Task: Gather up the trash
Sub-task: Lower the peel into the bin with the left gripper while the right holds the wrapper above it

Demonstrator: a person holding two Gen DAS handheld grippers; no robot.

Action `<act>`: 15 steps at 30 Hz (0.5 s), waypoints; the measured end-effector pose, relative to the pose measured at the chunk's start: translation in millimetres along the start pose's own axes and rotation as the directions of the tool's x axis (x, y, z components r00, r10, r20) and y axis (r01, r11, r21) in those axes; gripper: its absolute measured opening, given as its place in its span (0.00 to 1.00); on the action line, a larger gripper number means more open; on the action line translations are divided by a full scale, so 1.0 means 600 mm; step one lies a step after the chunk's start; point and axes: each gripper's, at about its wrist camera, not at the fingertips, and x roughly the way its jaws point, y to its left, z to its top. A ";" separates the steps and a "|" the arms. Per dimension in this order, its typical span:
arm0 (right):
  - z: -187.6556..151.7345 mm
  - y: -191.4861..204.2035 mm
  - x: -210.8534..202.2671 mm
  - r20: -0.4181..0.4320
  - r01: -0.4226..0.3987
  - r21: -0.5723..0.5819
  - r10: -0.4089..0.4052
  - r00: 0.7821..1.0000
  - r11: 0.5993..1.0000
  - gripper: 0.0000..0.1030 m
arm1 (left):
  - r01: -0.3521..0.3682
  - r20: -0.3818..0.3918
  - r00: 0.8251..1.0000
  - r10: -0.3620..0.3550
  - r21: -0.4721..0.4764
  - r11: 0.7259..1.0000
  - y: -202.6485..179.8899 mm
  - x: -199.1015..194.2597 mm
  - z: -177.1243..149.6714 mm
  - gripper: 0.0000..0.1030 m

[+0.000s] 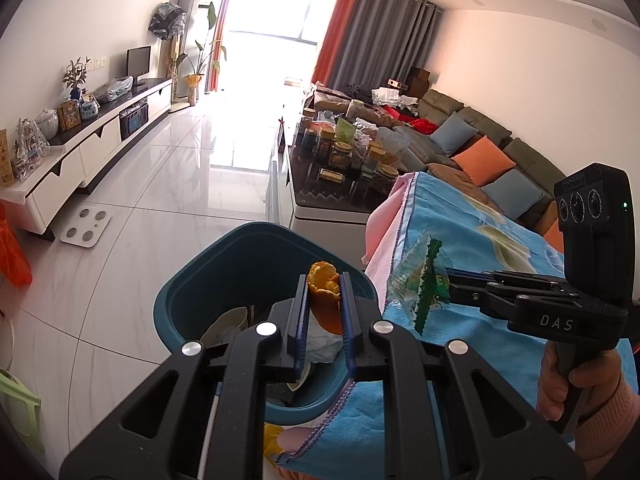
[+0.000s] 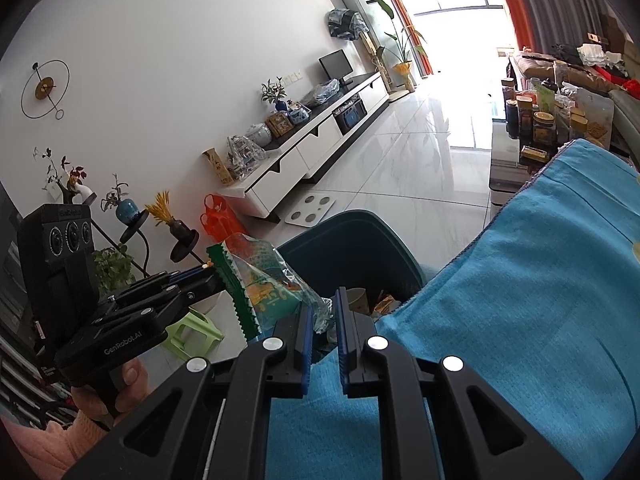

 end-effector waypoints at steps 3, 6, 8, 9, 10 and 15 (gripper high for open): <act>0.003 0.001 0.004 -0.005 0.002 -0.001 -0.002 1.000 1.000 0.09 | -0.002 -0.002 1.000 0.002 -0.002 1.000 0.002 0.004 0.000 0.14; 0.004 0.003 0.009 -0.011 0.005 -0.003 -0.005 1.000 1.000 0.09 | -0.005 -0.003 1.000 0.005 -0.005 1.000 0.004 0.008 0.001 0.14; 0.006 0.004 0.013 -0.016 0.009 -0.006 -0.009 1.000 1.000 0.09 | -0.006 -0.004 1.000 0.006 -0.007 1.000 0.005 0.009 0.000 0.14; 0.006 0.007 0.014 -0.017 0.011 -0.006 -0.011 1.000 1.000 0.09 | -0.008 -0.004 1.000 0.008 -0.008 1.000 0.006 0.011 0.001 0.14; 0.007 0.008 0.016 -0.019 0.012 -0.005 -0.012 1.000 1.000 0.09 | -0.009 -0.005 1.000 0.009 -0.009 1.000 0.007 0.012 0.000 0.14; 0.009 0.011 0.026 -0.027 0.020 -0.010 -0.020 0.999 1.000 0.09 | -0.014 -0.009 1.000 0.014 -0.017 1.000 0.011 0.020 -0.002 0.14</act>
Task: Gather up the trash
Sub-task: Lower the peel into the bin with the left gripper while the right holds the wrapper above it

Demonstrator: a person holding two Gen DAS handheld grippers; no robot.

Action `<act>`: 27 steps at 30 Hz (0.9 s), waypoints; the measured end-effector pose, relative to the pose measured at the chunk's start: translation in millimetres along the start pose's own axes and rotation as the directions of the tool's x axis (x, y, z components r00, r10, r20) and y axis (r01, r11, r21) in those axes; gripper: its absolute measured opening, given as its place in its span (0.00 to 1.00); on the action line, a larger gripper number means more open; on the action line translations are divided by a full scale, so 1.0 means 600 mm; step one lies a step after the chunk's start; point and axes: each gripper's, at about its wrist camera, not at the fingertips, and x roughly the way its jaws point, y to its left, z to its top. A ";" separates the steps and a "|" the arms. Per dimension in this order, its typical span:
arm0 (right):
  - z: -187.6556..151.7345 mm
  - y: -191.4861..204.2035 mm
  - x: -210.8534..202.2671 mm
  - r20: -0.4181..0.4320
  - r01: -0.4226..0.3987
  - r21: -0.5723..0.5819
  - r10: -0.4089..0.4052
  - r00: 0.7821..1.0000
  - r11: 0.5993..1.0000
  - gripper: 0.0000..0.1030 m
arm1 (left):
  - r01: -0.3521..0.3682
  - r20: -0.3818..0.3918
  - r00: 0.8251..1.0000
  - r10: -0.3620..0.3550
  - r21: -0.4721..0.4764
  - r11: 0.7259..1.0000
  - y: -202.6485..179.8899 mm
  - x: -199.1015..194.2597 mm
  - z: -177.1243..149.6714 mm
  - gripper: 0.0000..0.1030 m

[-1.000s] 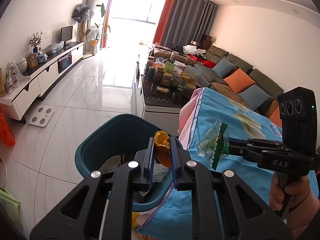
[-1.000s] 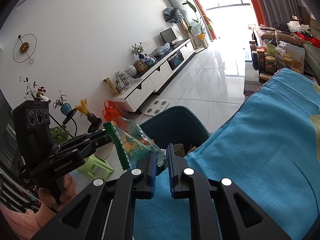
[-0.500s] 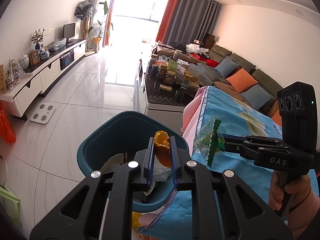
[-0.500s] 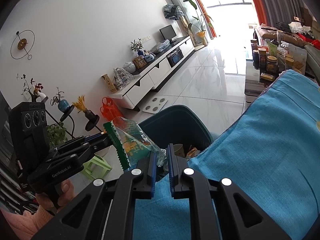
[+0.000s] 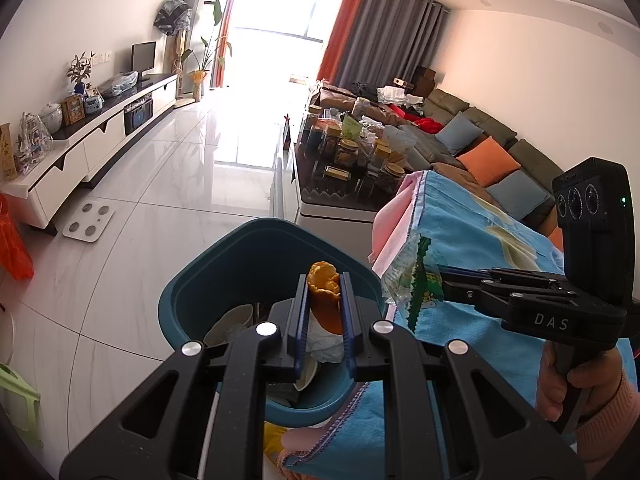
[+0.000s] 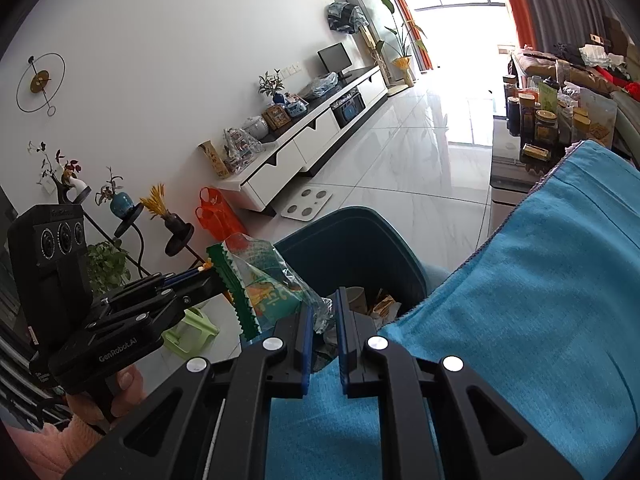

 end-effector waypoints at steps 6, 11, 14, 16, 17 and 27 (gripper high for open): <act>0.004 0.006 0.013 -0.012 0.009 -0.006 -0.009 1.000 1.000 0.09 | -0.006 -0.008 1.000 0.006 -0.008 1.000 0.001 0.009 -0.002 0.14; 0.008 0.011 0.024 -0.023 0.017 -0.006 -0.017 1.000 1.000 0.09 | -0.009 -0.012 1.000 0.009 -0.011 1.000 0.004 0.018 -0.001 0.14; 0.009 0.012 0.029 -0.029 0.019 -0.008 -0.019 0.999 1.000 0.09 | -0.009 -0.015 1.000 0.009 -0.014 1.000 0.006 0.020 -0.001 0.14; 0.010 0.013 0.032 -0.033 0.020 -0.008 -0.020 0.999 1.000 0.09 | -0.011 -0.017 1.000 0.011 -0.015 1.000 0.006 0.023 -0.002 0.14; 0.010 0.013 0.033 -0.035 0.020 -0.008 -0.020 0.999 1.000 0.09 | -0.011 -0.017 1.000 0.011 -0.015 1.000 0.008 0.024 -0.003 0.14; 0.013 0.013 0.044 -0.045 0.030 -0.008 -0.030 0.999 1.000 0.09 | -0.014 -0.025 1.000 0.014 -0.022 1.000 0.015 0.035 -0.008 0.14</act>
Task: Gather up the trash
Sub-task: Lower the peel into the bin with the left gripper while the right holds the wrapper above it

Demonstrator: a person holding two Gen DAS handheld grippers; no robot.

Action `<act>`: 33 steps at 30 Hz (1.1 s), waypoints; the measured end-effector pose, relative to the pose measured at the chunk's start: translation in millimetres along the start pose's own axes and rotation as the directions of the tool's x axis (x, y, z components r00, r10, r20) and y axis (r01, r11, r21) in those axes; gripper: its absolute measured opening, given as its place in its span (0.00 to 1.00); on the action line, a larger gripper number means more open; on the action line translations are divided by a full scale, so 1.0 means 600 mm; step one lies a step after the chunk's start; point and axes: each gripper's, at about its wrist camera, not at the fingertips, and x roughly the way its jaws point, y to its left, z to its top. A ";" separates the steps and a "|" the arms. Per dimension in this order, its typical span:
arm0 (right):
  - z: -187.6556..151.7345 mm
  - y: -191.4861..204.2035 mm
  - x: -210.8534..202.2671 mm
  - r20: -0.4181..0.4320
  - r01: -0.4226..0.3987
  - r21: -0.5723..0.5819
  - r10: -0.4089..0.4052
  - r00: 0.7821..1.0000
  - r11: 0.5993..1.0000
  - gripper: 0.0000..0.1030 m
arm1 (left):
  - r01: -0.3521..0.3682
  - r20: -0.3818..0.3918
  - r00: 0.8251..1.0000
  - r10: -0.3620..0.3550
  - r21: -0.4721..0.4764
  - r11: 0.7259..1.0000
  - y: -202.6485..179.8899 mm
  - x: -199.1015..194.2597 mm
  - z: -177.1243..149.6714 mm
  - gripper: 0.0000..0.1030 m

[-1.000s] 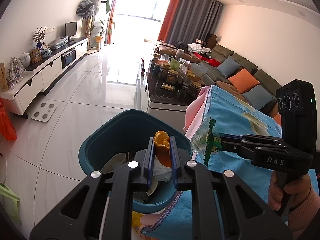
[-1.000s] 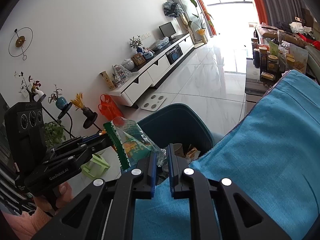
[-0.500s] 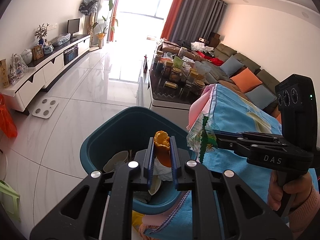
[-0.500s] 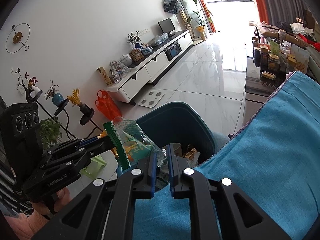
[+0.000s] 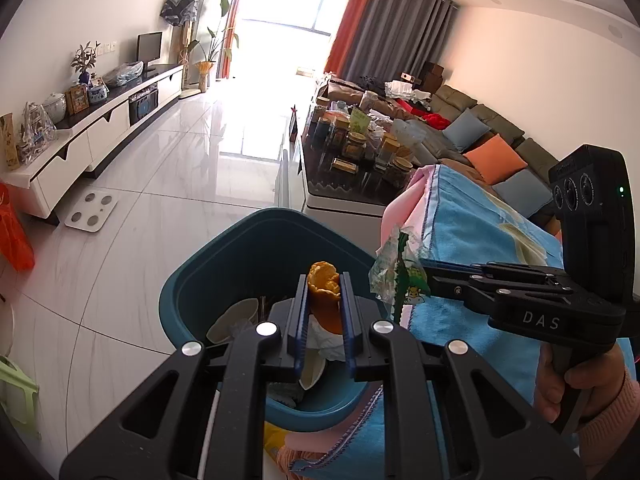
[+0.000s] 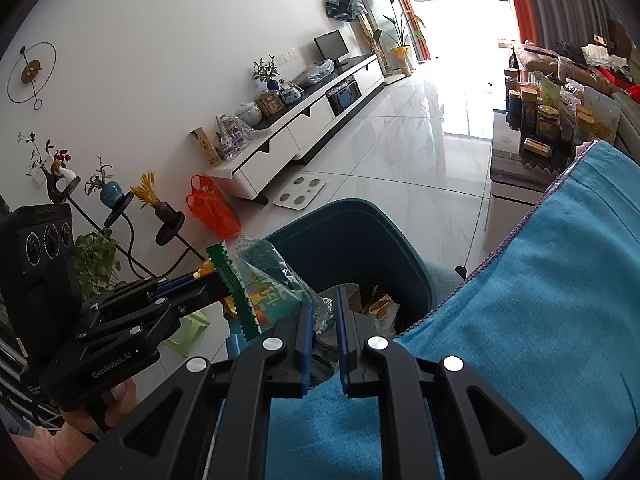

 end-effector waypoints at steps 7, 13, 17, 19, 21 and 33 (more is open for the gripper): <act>0.000 -0.002 0.003 -0.004 0.004 -0.002 -0.004 1.000 1.000 0.09 | -0.005 -0.010 1.000 0.005 -0.006 1.000 0.002 0.013 0.000 0.14; -0.001 -0.005 0.014 -0.011 0.013 -0.001 -0.013 1.000 1.000 0.09 | -0.008 -0.018 1.000 0.008 -0.011 1.000 0.005 0.022 -0.002 0.14; -0.002 -0.004 0.020 -0.020 0.016 -0.005 -0.016 1.000 1.000 0.09 | -0.011 -0.023 1.000 0.011 -0.018 1.000 0.007 0.028 -0.002 0.14; -0.001 -0.003 0.022 -0.027 0.015 -0.003 -0.015 1.000 1.000 0.09 | -0.012 -0.025 1.000 0.012 -0.021 1.000 0.009 0.031 -0.002 0.14; -0.001 -0.004 0.024 -0.032 0.014 0.000 -0.014 0.999 1.000 0.09 | -0.014 -0.027 1.000 0.013 -0.024 1.000 0.010 0.034 -0.003 0.14; 0.004 0.001 0.041 -0.058 0.038 -0.009 -0.039 0.998 0.999 0.10 | -0.022 -0.045 0.999 0.021 -0.038 0.999 0.015 0.053 -0.008 0.14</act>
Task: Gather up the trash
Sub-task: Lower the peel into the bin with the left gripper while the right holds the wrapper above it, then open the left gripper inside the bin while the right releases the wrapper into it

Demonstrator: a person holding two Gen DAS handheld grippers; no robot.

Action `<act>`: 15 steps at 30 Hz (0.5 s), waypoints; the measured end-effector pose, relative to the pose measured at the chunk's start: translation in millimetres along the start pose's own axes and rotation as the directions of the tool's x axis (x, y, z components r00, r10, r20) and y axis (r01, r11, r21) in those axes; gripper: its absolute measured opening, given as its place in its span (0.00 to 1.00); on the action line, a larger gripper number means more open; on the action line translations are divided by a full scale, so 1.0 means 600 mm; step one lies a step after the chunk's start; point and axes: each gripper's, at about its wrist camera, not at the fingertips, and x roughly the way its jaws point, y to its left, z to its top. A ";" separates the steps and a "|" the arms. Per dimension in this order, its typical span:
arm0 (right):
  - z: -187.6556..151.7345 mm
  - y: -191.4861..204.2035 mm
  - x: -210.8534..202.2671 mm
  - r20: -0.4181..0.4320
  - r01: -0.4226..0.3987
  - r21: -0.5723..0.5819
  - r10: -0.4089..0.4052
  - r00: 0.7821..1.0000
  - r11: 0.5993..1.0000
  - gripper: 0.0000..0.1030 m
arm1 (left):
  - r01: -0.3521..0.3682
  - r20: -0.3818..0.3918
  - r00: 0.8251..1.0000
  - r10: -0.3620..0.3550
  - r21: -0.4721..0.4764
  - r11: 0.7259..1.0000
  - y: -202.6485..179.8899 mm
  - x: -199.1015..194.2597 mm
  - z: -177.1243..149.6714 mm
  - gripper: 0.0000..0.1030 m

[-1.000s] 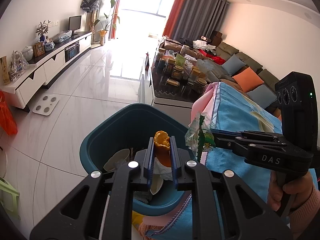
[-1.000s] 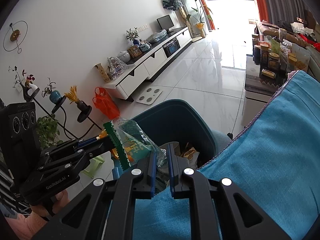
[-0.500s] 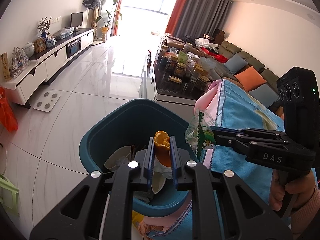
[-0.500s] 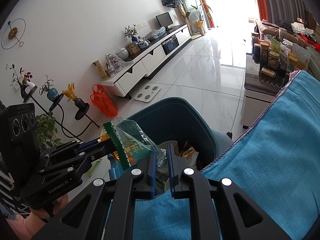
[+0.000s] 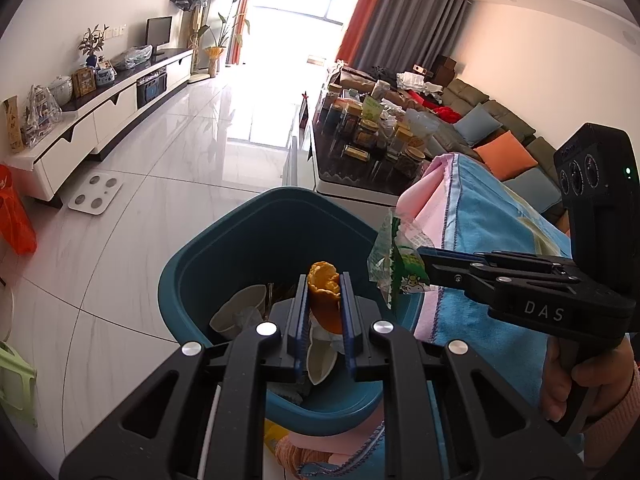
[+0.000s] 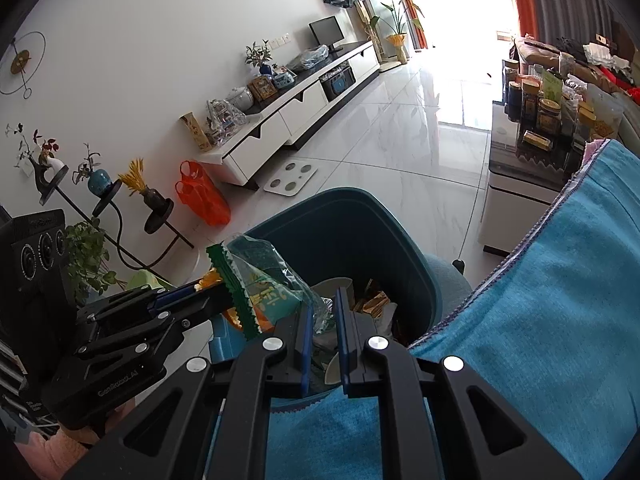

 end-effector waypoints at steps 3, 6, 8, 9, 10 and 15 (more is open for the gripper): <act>0.002 0.001 0.004 -0.008 0.008 -0.001 -0.008 1.000 1.000 0.10 | -0.003 -0.003 1.000 0.003 -0.003 1.000 0.002 0.005 -0.001 0.14; 0.005 0.005 0.011 -0.018 0.012 -0.001 -0.012 1.000 1.000 0.10 | -0.006 -0.008 1.000 0.006 -0.009 1.000 0.003 0.010 -0.002 0.14; 0.005 0.006 0.013 -0.022 0.014 -0.002 -0.014 1.000 1.000 0.10 | -0.008 -0.009 1.000 0.008 -0.010 1.000 0.004 0.011 -0.005 0.14; 0.006 0.007 0.015 -0.025 0.016 -0.003 -0.016 1.000 1.000 0.10 | -0.009 -0.010 1.000 0.009 -0.011 1.000 0.004 0.013 -0.005 0.14; 0.007 0.008 0.016 -0.028 0.017 -0.003 -0.017 0.999 1.000 0.10 | -0.009 -0.011 1.000 0.009 -0.012 1.000 0.005 0.014 -0.005 0.14; 0.011 0.014 0.022 -0.040 0.025 -0.003 -0.026 0.999 1.000 0.11 | -0.012 -0.015 1.000 0.012 -0.015 1.000 0.007 0.019 -0.005 0.14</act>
